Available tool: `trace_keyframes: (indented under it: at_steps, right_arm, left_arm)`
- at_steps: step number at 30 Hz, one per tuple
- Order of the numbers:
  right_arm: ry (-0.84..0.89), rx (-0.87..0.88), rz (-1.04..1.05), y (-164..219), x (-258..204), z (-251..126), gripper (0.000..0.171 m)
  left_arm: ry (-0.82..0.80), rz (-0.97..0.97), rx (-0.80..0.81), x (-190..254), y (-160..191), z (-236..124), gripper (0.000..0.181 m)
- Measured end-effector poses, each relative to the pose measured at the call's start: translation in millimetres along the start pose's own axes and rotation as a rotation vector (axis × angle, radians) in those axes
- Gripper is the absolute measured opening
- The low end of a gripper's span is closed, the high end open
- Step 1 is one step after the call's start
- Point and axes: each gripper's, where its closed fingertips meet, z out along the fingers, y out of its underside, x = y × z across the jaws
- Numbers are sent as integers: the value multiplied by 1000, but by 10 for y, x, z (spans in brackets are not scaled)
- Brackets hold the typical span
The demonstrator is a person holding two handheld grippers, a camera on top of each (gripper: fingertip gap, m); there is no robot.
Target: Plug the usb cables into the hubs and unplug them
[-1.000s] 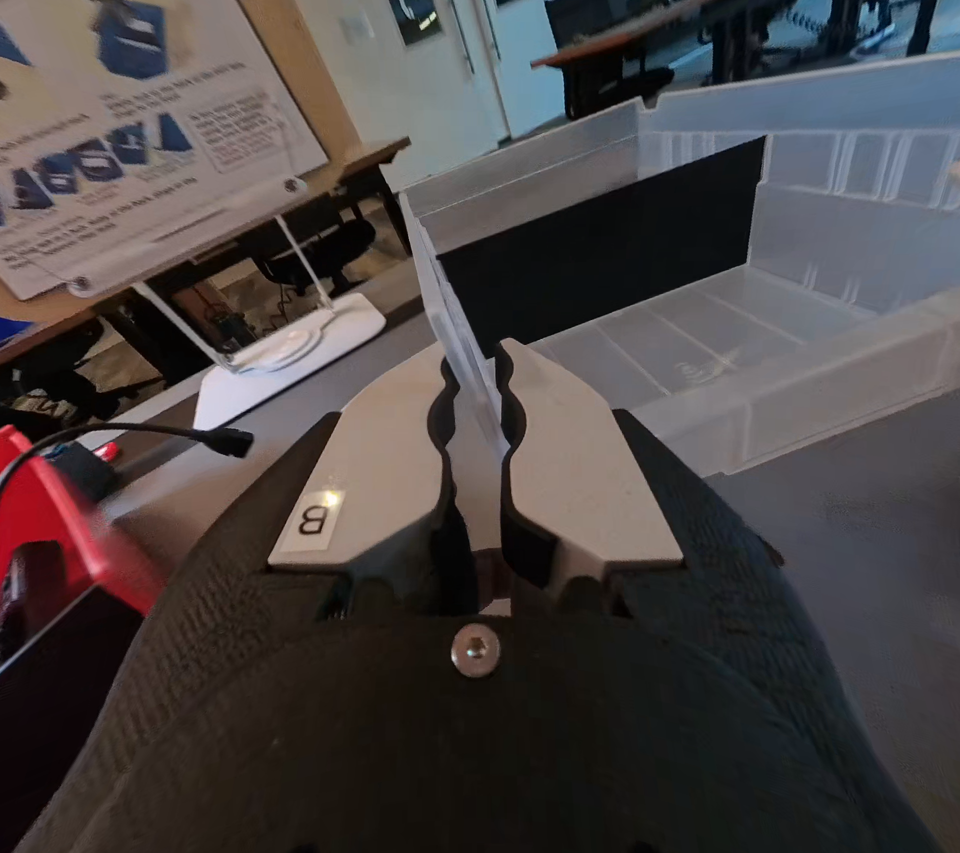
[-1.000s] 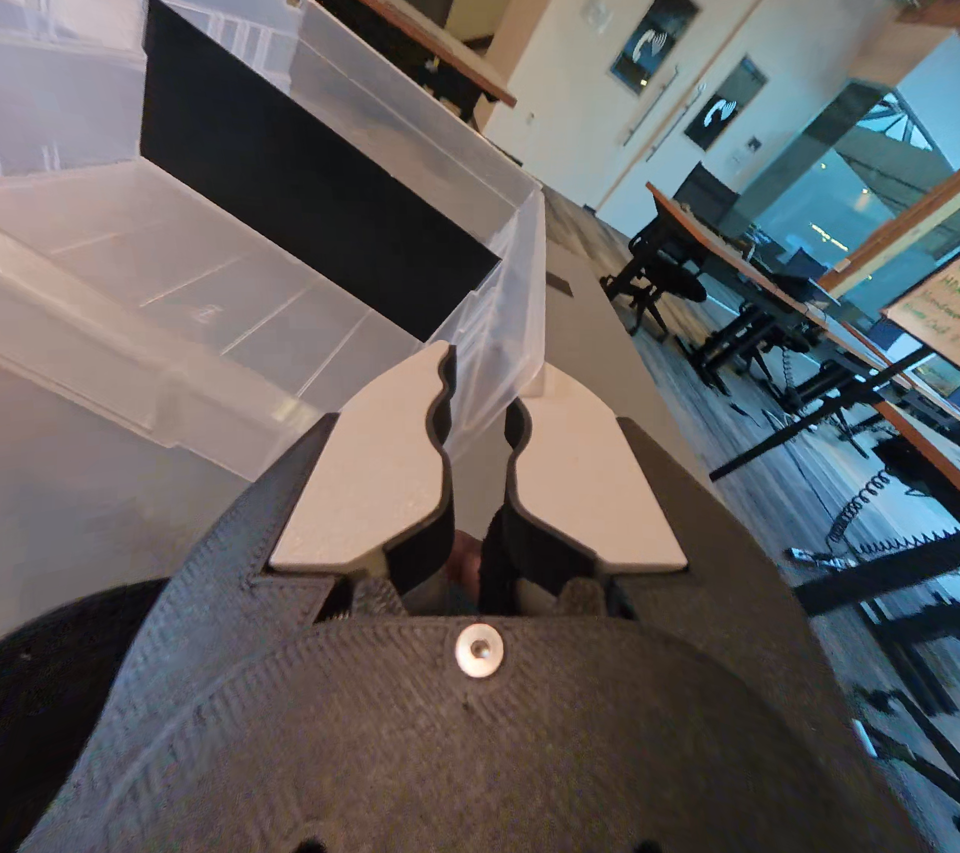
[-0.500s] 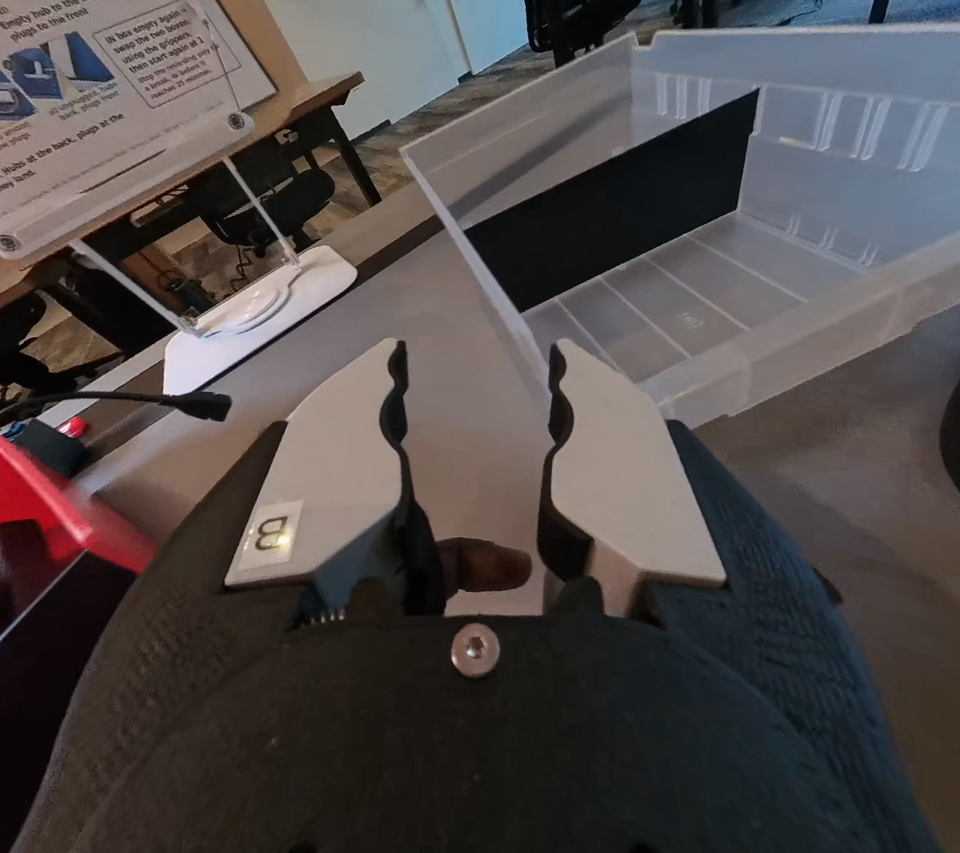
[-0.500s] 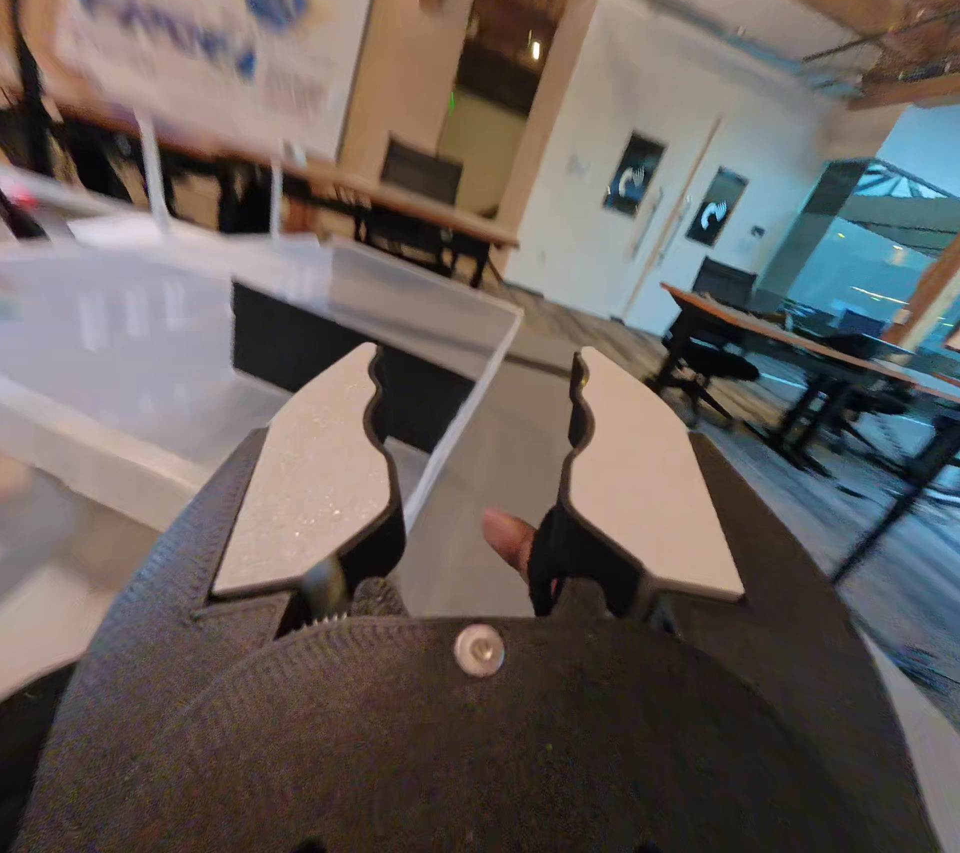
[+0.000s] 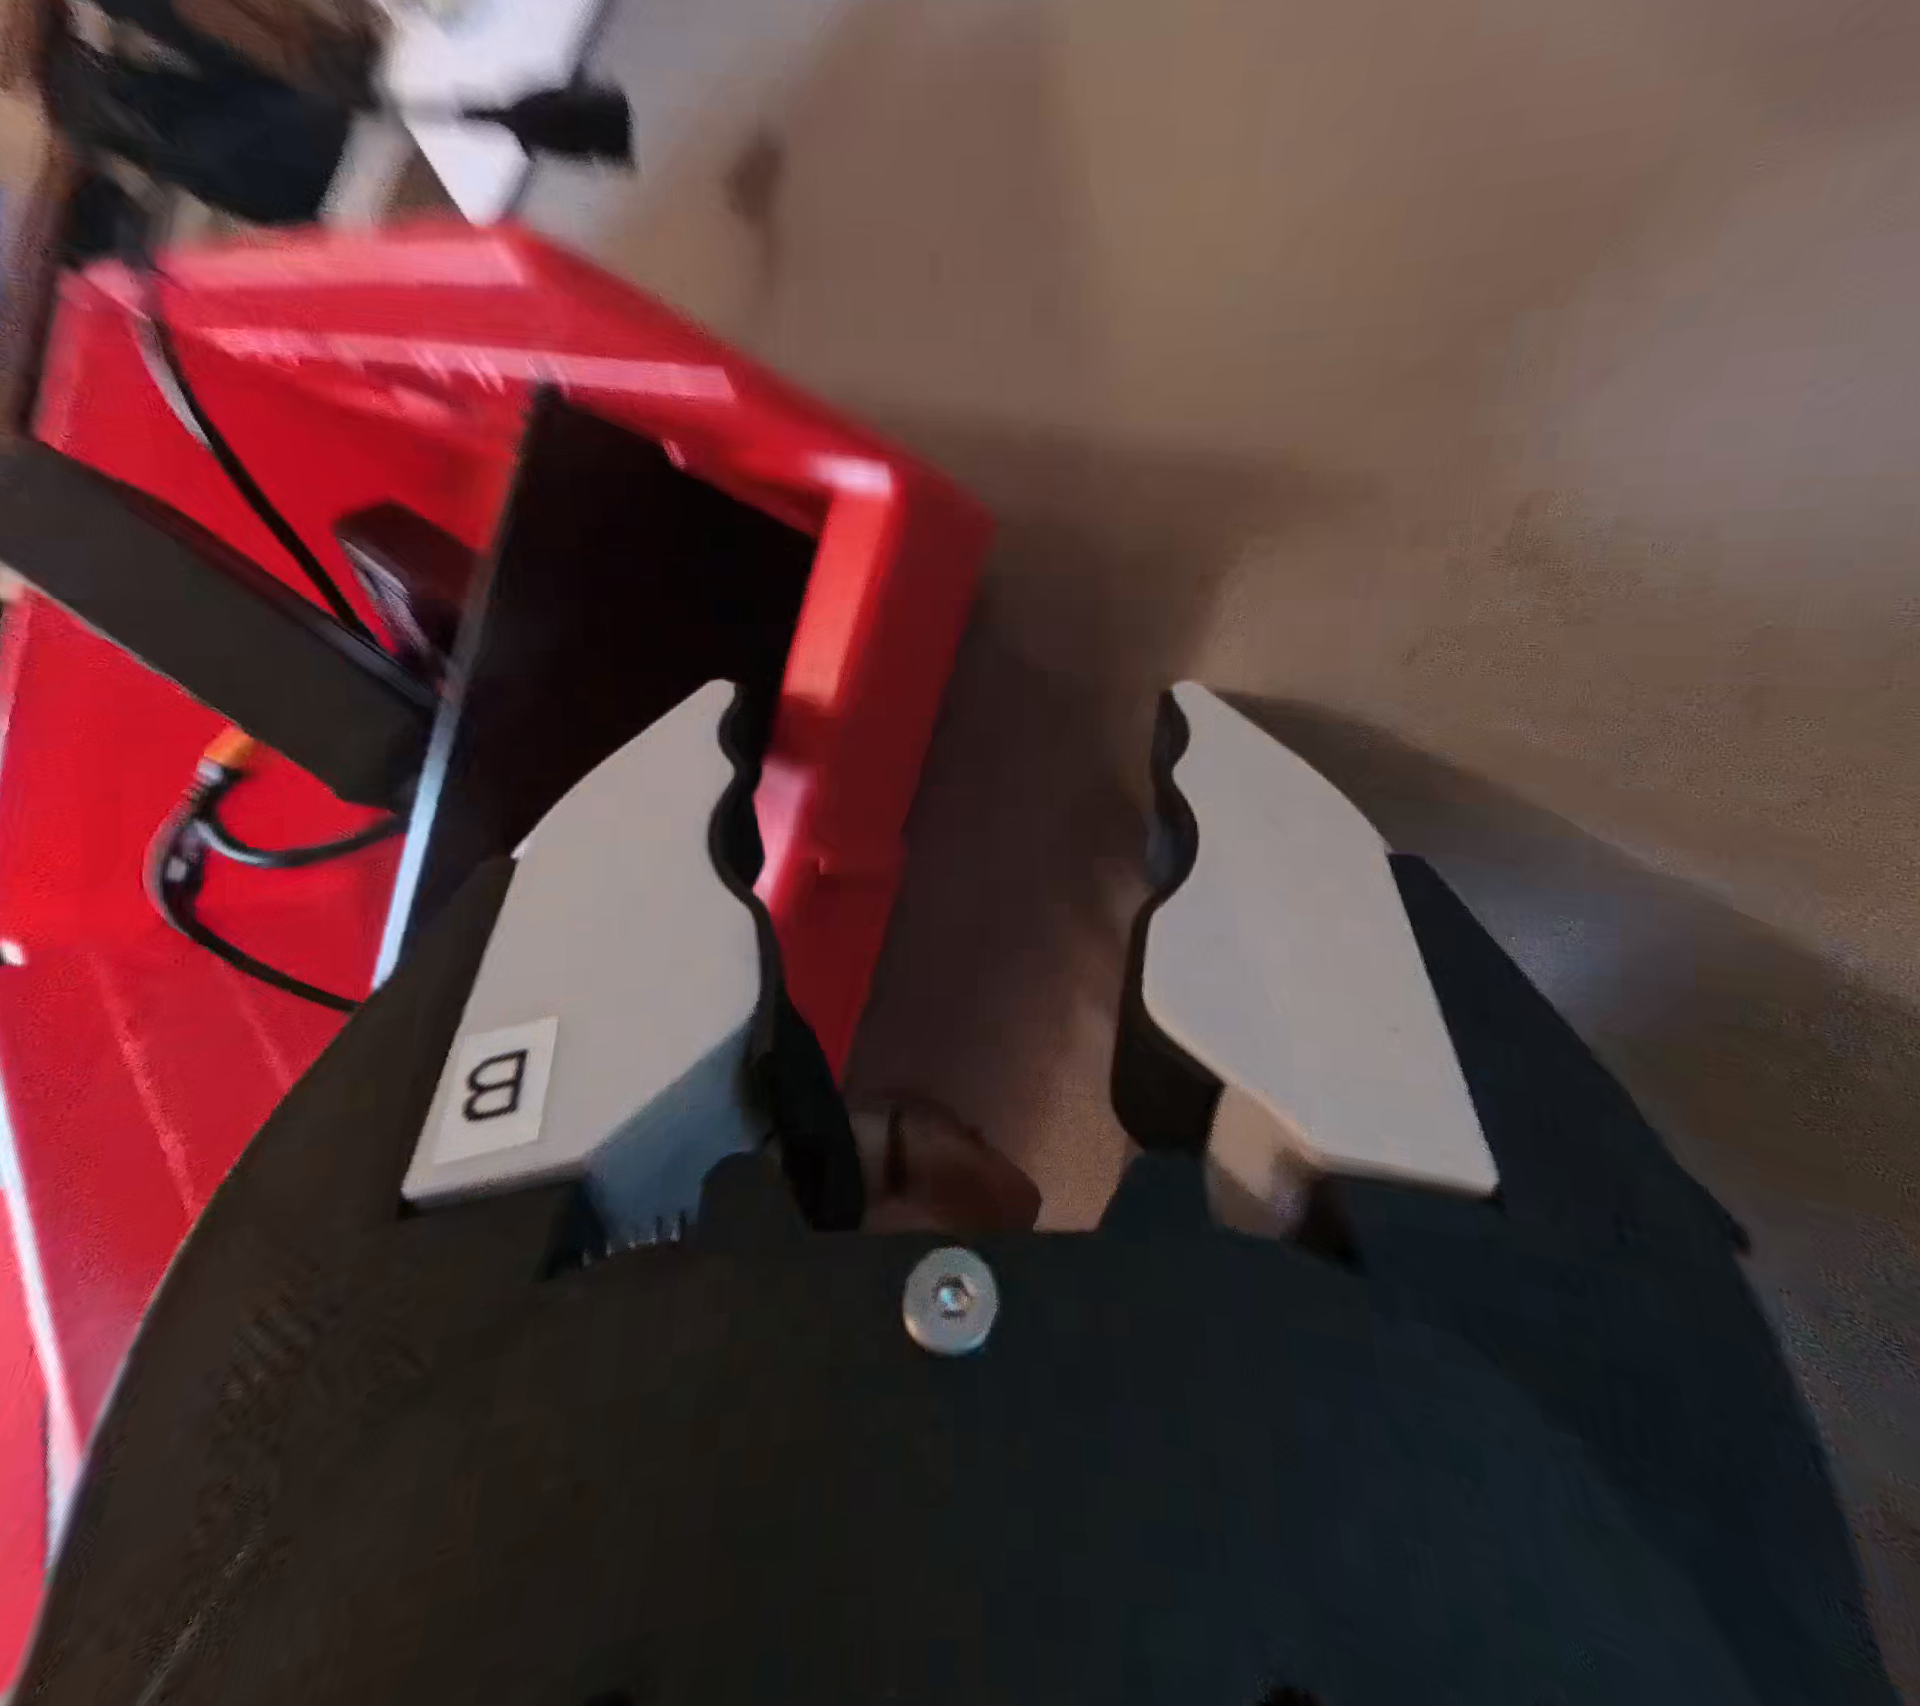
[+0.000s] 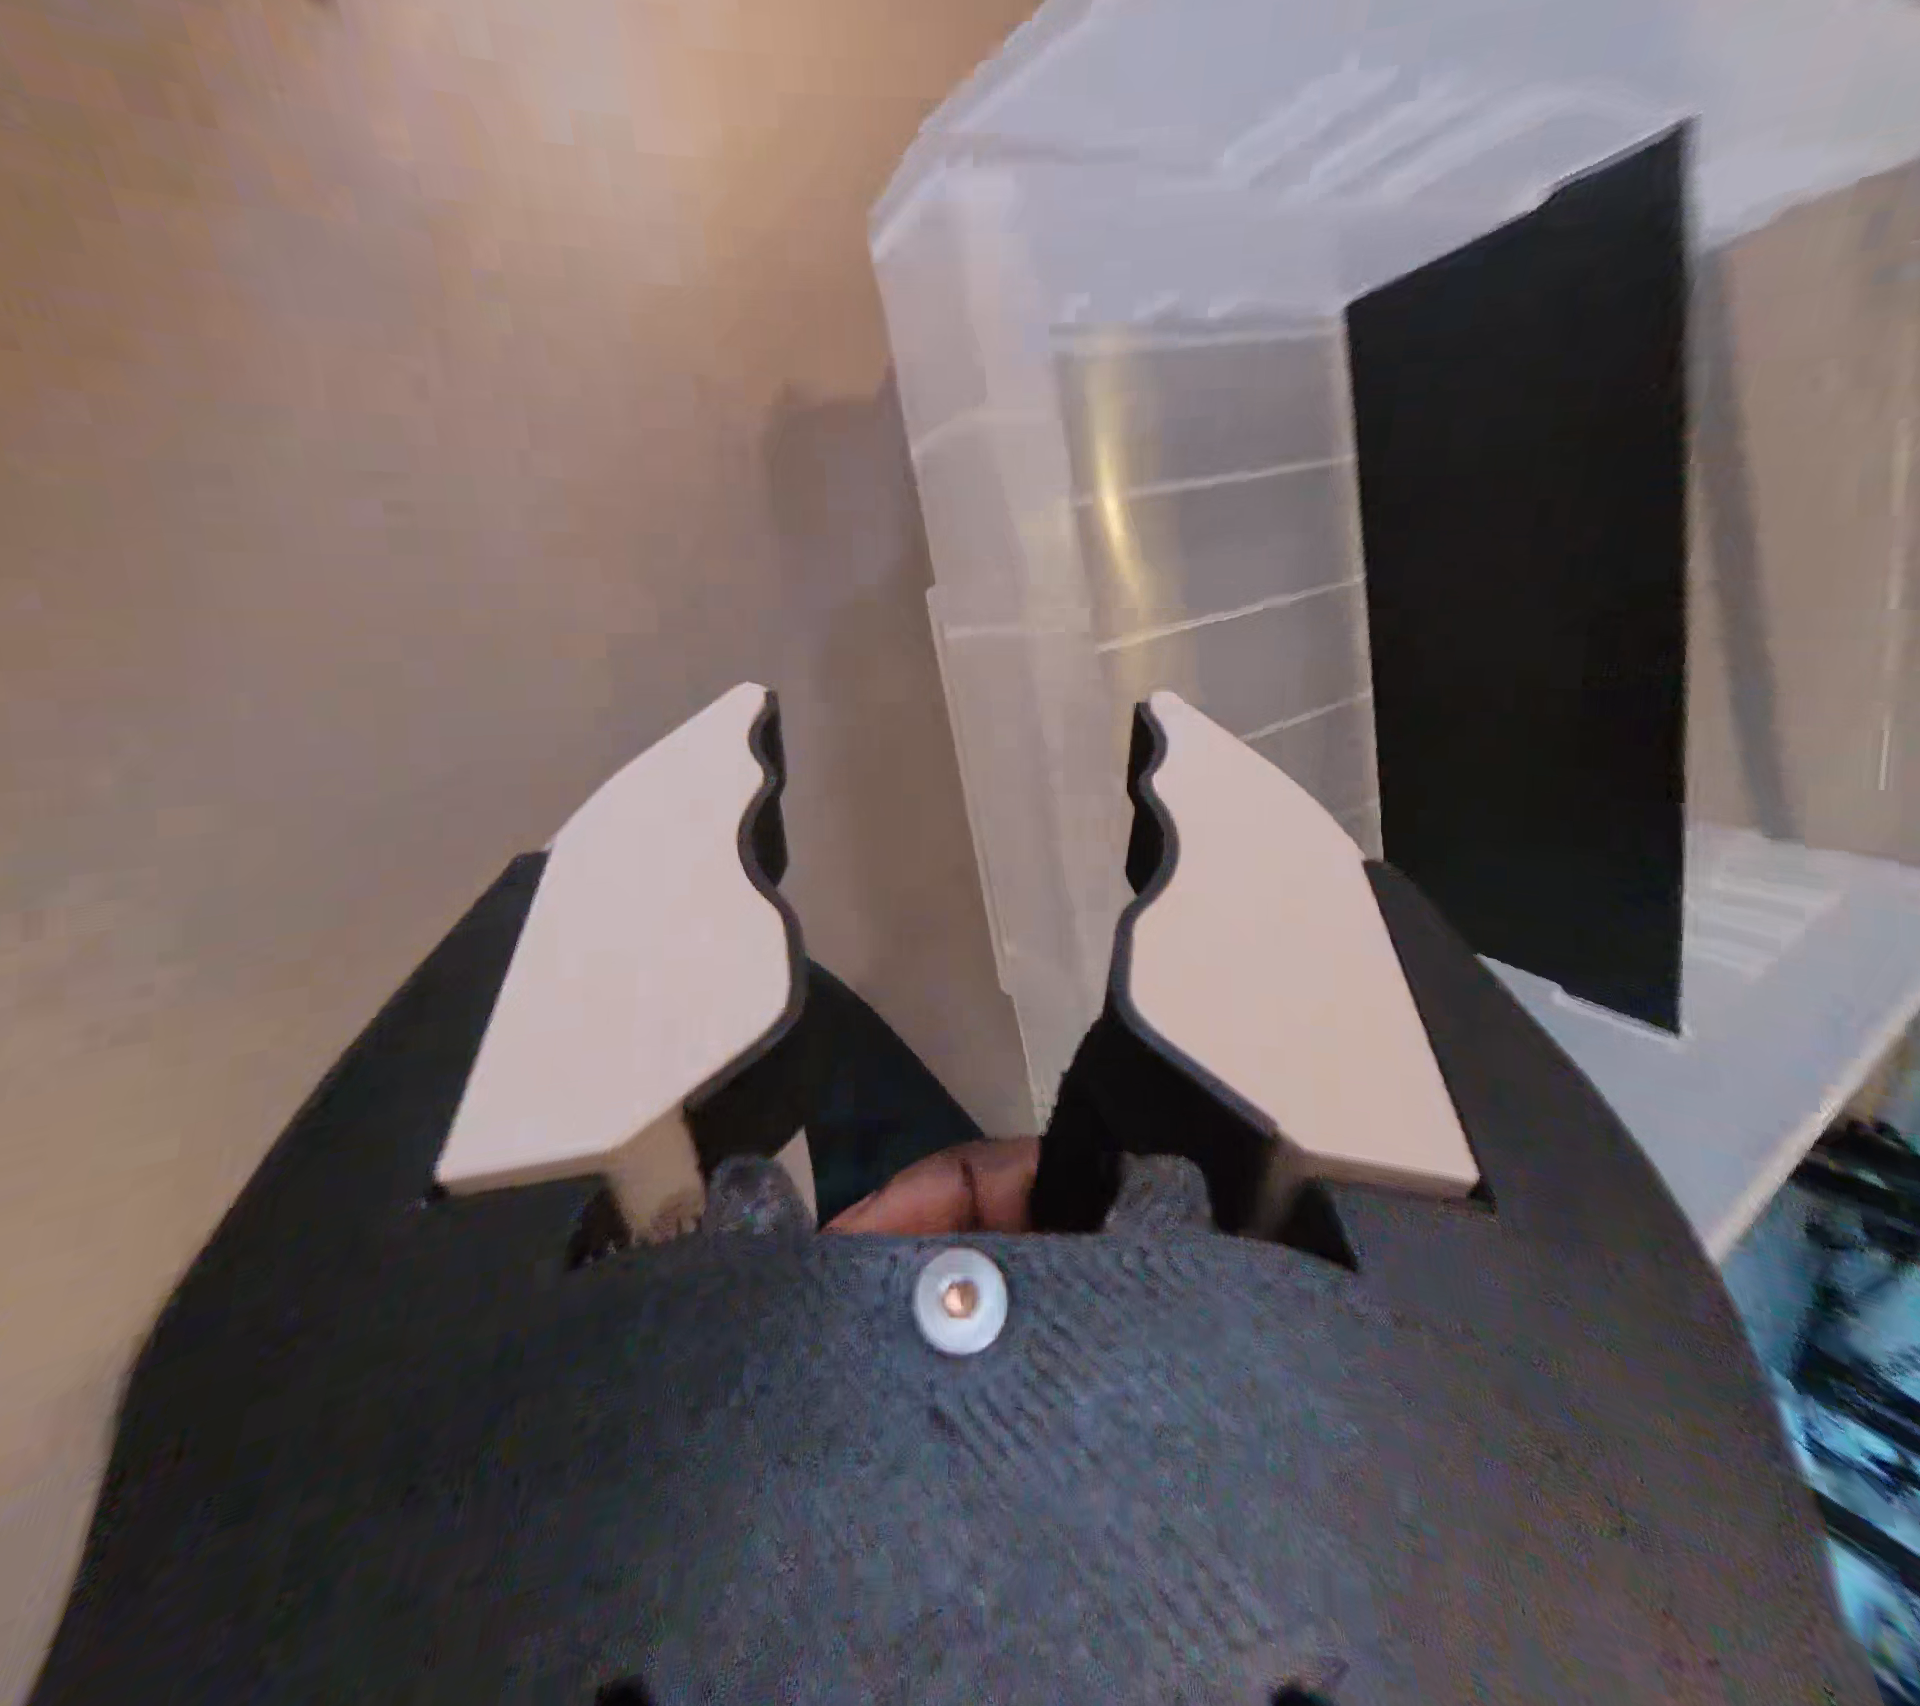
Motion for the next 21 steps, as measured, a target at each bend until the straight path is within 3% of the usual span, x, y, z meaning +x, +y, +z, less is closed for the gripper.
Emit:
trace_keyframes:
  at_steps: [1,3,4,21]
  right_arm:
    - [10,-62,-28,89,32,74,63]
    - [80,-143,-79,234,167,162,37]
    - [101,-153,-105,272,211,177,34]
    - [203,-258,-50,1307,685,-107,38]
  left_arm:
    - [-45,-14,-17,-101,92,62,62]
    - [-68,17,-46,-214,221,107,45]
    - [-70,43,-56,-242,247,96,39]
    - [-33,105,-58,-444,730,-78,40]
